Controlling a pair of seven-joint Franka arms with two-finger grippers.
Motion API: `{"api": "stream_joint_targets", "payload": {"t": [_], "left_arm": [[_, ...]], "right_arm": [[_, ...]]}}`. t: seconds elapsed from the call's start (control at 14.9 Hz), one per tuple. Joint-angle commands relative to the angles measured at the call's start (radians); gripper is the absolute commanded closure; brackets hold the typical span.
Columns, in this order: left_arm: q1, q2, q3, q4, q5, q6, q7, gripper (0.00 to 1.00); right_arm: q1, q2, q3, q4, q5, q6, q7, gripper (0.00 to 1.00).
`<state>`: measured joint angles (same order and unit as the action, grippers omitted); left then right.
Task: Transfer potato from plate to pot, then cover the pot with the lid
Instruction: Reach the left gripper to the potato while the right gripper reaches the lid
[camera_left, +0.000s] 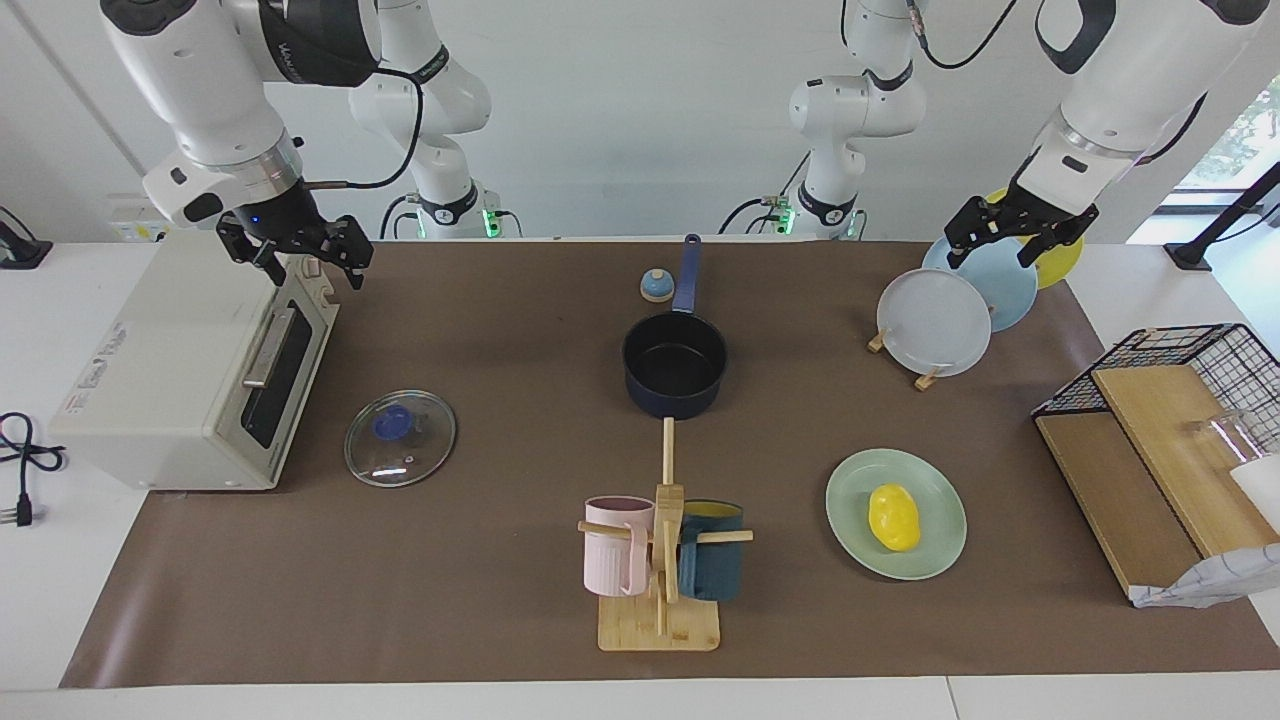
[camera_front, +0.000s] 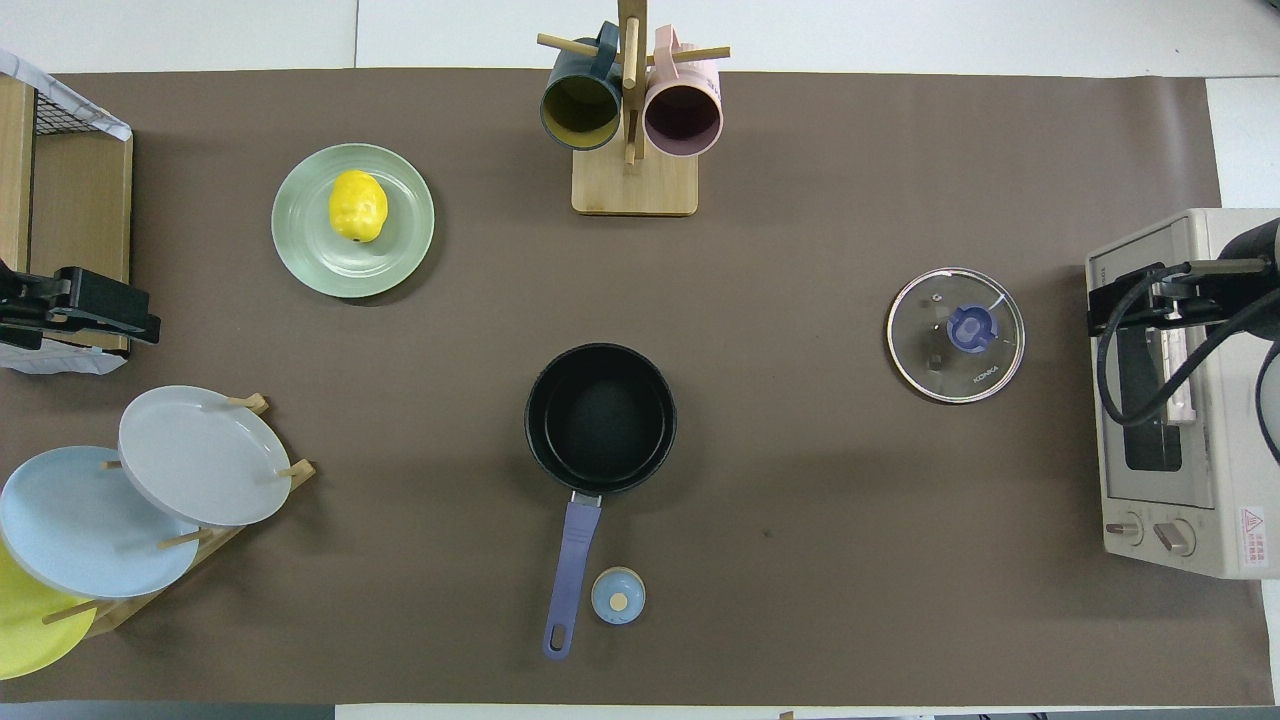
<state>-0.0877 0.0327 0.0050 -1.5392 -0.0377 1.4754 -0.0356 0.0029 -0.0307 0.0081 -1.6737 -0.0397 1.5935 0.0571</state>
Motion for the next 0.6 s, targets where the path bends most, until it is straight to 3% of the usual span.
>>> {"api": "stream_joint_targets", "payload": {"t": [0.0,0.13,0.4,0.54], "left_arm": [[-0.007,0.226,-0.002,0.172,-0.03,0.028,0.008,0.0],[-0.043,0.361,-0.007,0.264,-0.037,0.1,0.003,0.0],[-0.046,0.519,0.001,0.29,-0.062,0.284,-0.001,0.0],[-0.046,0.605,0.004,0.343,-0.057,0.337,-0.009,0.0]], "right_arm": [[-0.008,-0.008,0.007,-0.069,0.017,0.057,-0.023,0.0],[-0.001,0.046,0.012,-0.066,0.014,0.107,-0.045,0.0],[0.035,0.172,0.015,-0.086,0.021,0.281,-0.086,0.0],[0.031,0.19,0.015,-0.182,0.021,0.418,-0.095,0.0]]}}
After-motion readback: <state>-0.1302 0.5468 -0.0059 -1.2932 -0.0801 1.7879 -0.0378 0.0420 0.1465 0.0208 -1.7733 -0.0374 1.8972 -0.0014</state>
